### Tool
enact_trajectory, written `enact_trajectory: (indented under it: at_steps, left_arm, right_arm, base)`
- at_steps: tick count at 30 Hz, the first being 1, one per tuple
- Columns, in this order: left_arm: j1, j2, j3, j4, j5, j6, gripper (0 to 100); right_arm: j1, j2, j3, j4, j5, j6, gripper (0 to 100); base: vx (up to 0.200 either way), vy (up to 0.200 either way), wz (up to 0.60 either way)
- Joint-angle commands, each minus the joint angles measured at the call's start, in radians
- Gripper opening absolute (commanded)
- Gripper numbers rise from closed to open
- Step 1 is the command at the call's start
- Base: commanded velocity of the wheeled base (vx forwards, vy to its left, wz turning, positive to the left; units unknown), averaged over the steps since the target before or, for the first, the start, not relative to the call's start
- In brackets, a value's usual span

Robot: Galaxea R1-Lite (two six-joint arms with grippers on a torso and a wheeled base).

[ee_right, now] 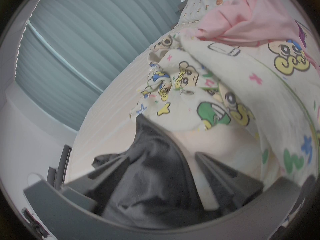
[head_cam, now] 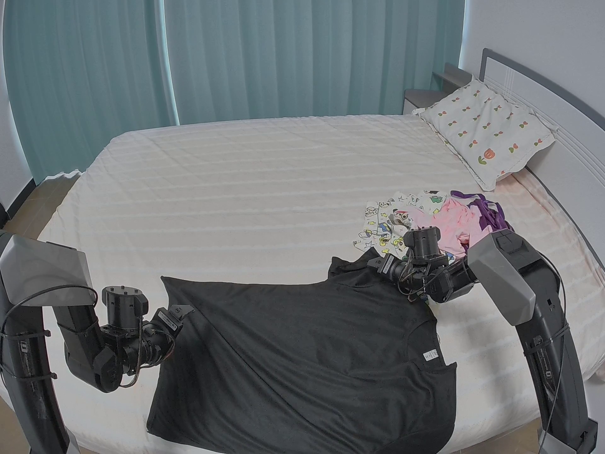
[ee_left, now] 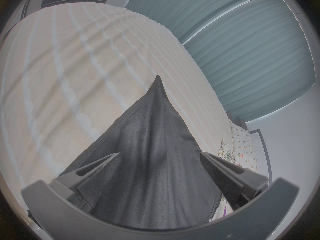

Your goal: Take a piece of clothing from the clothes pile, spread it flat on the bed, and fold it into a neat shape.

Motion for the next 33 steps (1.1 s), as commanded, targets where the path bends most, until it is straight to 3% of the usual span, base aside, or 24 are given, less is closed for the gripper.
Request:
enact_trajectory:
  at_steps: [1, 13, 20, 21, 25, 33]
  left_arm:
    - [-0.001, 0.007, 0.0, -0.001, 0.0, 0.0, 100]
    - [-0.002, 0.008, 0.0, 0.001, 0.001, -0.001, 100]
    - [-0.004, 0.014, -0.002, -0.001, 0.003, 0.002, 100]
    - [-0.004, 0.014, -0.002, 0.001, 0.003, 0.0, 100]
    - [-0.004, 0.014, -0.002, -0.001, 0.003, 0.0, 100]
    - [-0.004, 0.014, -0.002, -0.001, 0.003, 0.0, 100]
  right_arm:
    - [-0.005, 0.028, -0.077, 0.0, -0.027, 0.047, 0]
    - [-0.031, 0.042, -0.161, -0.083, -0.056, 0.056, 0]
    - [-0.033, 0.002, -0.058, -0.081, -0.032, 0.024, 0]
    - [-0.033, -0.002, -0.042, -0.083, -0.019, 0.015, 100]
    - [-0.028, -0.024, 0.046, -0.122, -0.001, -0.049, 100]
    - [-0.027, -0.021, 0.106, -0.191, 0.045, -0.065, 100]
  base:
    - [0.0, 0.0, 0.0]
    - [0.0, 0.0, 0.0]
    - [0.0, 0.0, 0.0]
    - [0.0, 0.0, 0.0]
    - [0.0, 0.0, 0.0]
    - [0.0, 0.0, 0.0]
